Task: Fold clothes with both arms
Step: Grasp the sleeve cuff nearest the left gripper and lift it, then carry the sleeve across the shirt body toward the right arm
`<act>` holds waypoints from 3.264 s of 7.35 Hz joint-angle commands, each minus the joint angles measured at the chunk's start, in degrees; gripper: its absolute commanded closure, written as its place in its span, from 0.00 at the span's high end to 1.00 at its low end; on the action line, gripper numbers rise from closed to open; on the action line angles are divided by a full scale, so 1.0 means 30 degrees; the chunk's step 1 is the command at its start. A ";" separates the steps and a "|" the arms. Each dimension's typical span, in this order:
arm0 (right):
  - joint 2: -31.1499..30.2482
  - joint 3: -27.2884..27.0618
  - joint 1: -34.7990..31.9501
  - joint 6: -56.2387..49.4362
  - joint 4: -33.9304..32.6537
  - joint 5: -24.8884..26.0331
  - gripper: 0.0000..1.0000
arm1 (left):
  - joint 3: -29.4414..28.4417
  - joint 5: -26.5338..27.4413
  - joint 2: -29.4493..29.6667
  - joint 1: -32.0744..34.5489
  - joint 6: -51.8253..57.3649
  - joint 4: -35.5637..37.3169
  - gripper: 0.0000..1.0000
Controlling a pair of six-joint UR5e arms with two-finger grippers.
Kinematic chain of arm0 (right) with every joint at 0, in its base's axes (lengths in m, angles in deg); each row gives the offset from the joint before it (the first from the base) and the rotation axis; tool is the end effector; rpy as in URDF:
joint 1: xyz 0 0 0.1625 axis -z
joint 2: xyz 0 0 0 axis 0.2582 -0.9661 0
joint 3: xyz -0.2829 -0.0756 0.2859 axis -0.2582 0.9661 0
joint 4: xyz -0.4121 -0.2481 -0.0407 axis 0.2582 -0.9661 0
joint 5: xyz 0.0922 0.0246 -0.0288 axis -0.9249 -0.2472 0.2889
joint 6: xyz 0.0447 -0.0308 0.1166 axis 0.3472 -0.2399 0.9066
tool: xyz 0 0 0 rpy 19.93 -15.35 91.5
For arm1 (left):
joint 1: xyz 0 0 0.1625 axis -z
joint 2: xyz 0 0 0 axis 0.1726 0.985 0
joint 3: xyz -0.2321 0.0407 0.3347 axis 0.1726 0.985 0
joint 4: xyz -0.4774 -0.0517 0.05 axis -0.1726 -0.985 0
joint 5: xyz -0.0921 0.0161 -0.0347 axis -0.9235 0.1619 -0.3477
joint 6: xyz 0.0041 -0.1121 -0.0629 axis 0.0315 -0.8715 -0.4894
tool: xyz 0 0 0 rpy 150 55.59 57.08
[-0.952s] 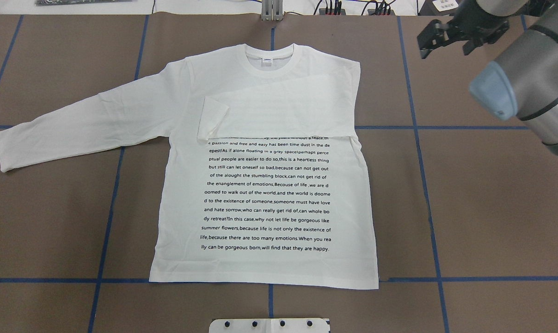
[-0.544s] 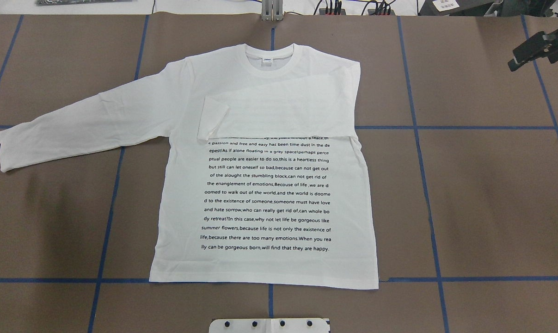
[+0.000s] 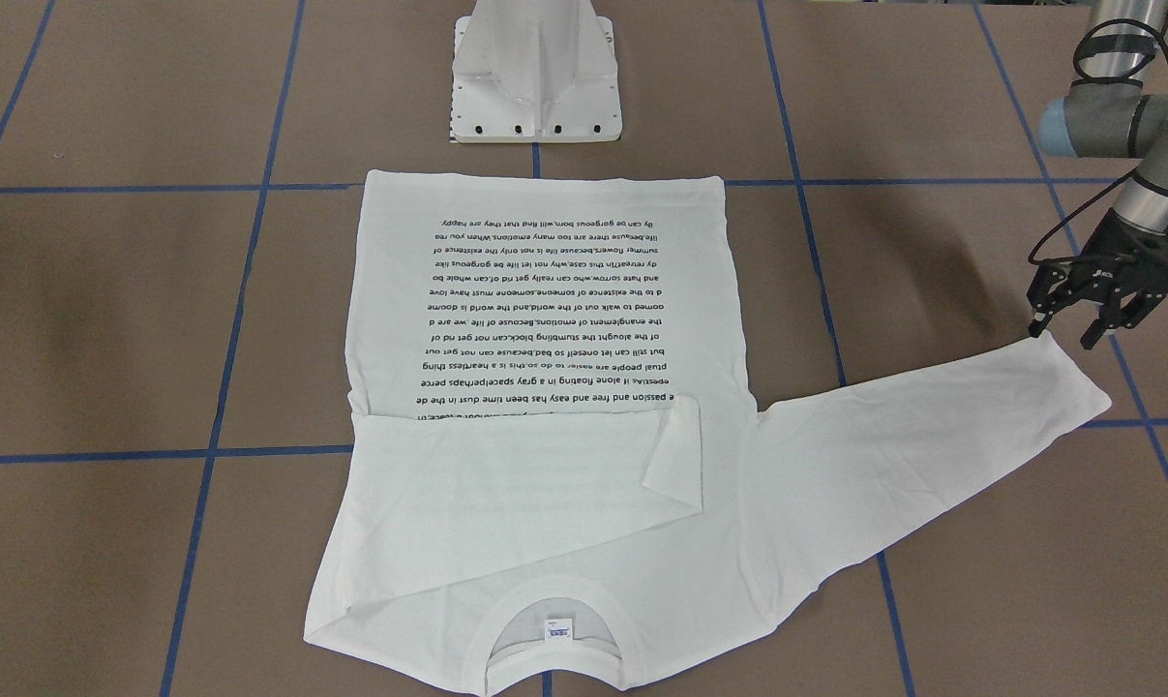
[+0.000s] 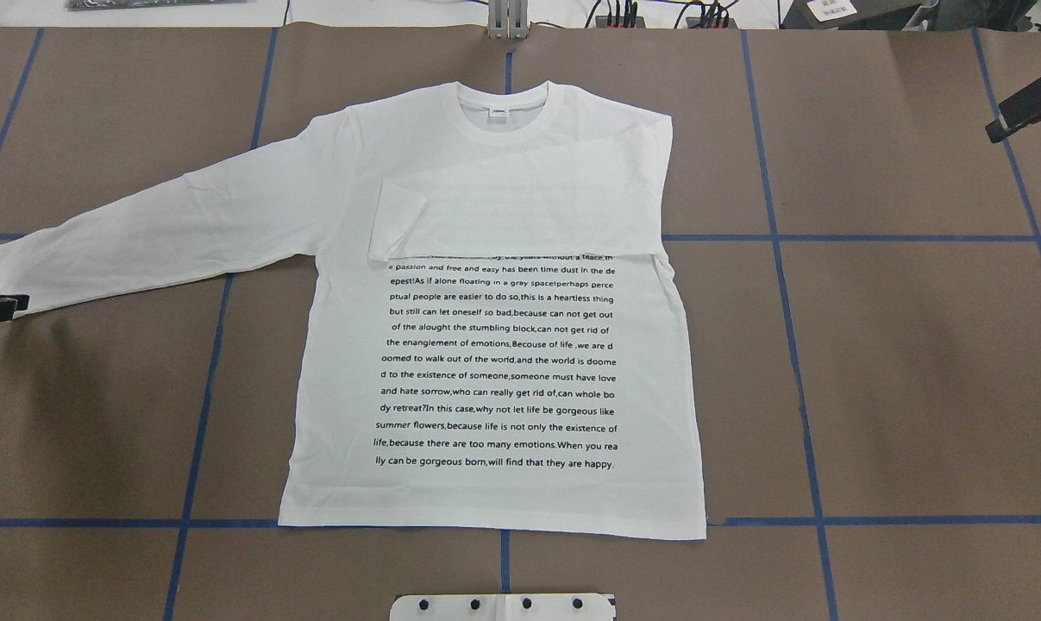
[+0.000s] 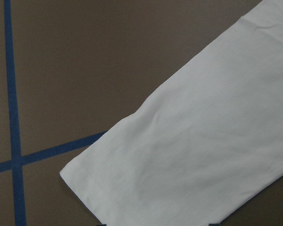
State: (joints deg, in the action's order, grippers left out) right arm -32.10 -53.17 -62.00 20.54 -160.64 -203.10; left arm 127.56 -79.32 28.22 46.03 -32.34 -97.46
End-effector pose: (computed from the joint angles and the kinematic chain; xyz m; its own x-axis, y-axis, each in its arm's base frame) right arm -0.0986 -0.6367 0.4040 0.6945 -0.2240 0.6838 0.0568 0.9644 0.2582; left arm 0.2339 -0.5031 0.7056 0.6957 0.3053 -0.6502 0.1005 0.8549 0.5089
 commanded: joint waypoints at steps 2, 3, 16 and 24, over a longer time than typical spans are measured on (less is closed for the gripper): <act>-0.0013 -0.0102 -0.0011 -0.0006 0.0002 0.0033 1.00 | -0.0283 0.0133 0.0170 -0.0551 0.0063 -0.0030 0.64; -0.0013 -0.0131 -0.0011 -0.0006 0.0002 0.0033 1.00 | -0.0341 0.0133 0.0141 -0.0551 0.0035 -0.0001 0.55; -0.0042 -0.0190 0.0019 0.0316 -0.0027 -0.0055 1.00 | 0.3702 -0.0336 0.8464 -0.0141 -0.1891 0.6042 0.00; -0.0043 -0.0043 0.0019 0.0345 -0.0028 -0.0055 1.00 | 0.0685 0.2769 1.8448 -0.6257 -0.9898 1.0956 0.00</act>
State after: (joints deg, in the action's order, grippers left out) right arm -32.21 -53.27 -61.94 21.58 -160.73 -203.31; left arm 130.94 -72.14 81.46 30.20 -61.23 -64.53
